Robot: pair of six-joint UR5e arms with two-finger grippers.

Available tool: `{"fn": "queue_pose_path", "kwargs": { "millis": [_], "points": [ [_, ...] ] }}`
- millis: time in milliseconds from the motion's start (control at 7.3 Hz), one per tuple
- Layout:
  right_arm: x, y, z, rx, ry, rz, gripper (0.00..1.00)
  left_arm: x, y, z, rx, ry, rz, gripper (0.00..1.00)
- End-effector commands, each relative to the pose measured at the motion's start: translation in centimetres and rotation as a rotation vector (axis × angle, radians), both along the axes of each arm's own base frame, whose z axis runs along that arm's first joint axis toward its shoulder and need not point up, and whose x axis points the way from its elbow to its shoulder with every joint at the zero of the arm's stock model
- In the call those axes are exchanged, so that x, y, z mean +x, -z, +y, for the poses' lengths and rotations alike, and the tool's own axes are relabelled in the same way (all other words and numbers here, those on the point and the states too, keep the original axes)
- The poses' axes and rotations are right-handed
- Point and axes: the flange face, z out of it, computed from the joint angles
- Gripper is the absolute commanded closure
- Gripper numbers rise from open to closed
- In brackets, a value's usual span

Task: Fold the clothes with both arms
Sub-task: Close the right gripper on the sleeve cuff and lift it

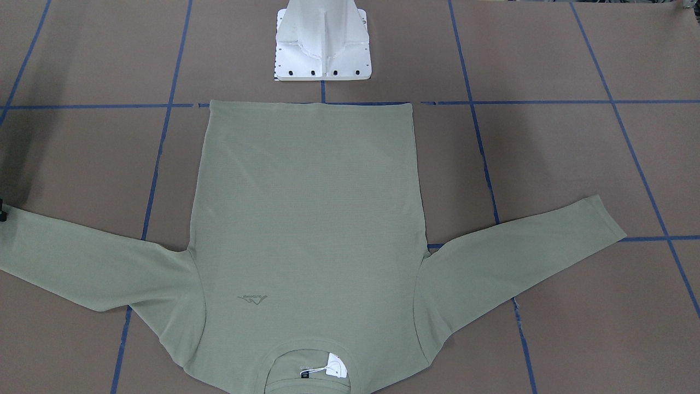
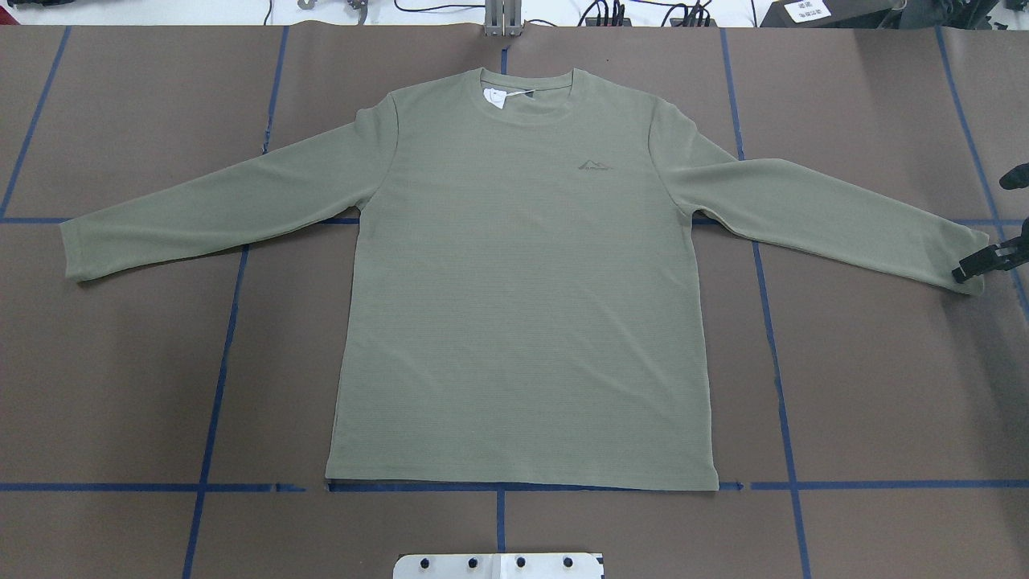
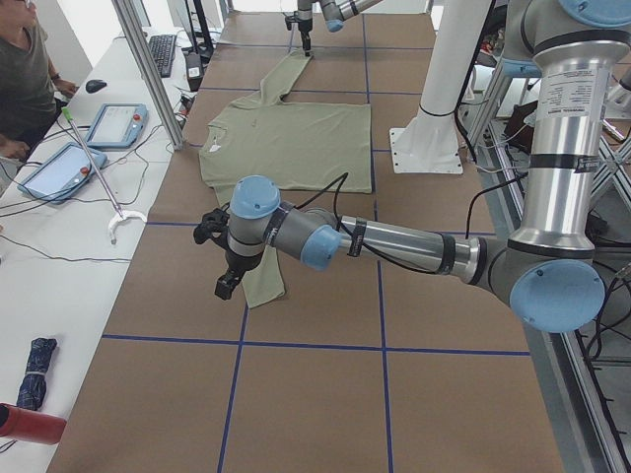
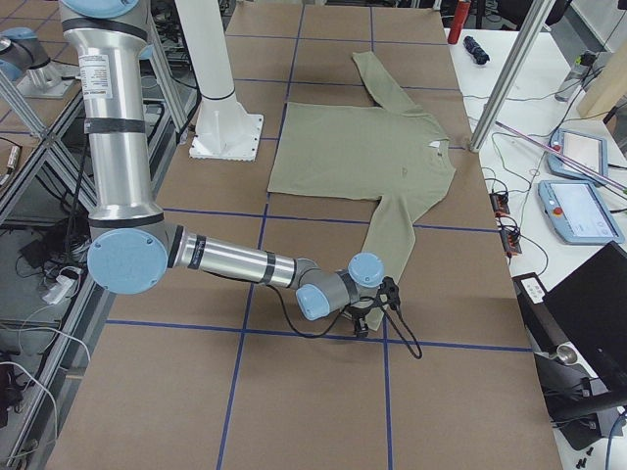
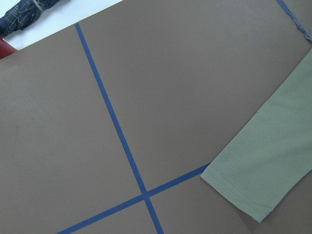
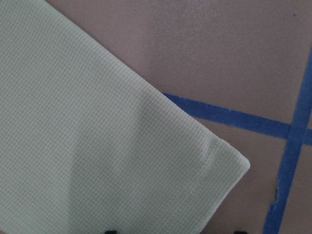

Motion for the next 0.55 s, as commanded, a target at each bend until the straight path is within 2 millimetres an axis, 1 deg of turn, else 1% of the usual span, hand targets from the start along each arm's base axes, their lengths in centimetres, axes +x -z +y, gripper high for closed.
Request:
{"fn": "queue_pose_path", "kwargs": {
  "millis": [0,137,274,411],
  "points": [
    [0.0,0.0,0.1,-0.002,0.003,-0.005,0.70,0.0,0.7,0.1,0.008,0.001,0.001,0.00],
    [0.0,0.2,-0.1,0.000,0.002,-0.009,0.80,0.0,0.7,0.1,0.008,0.001,0.001,0.00],
    [-0.2,0.9,-0.4,0.008,0.004,-0.017,0.83,0.0,0.7,0.1,0.008,0.001,0.001,0.00],
    [-0.2,1.3,-0.6,0.009,0.006,-0.032,0.84,0.0,0.7,0.1,0.007,0.001,0.001,0.00]
  ]
}}
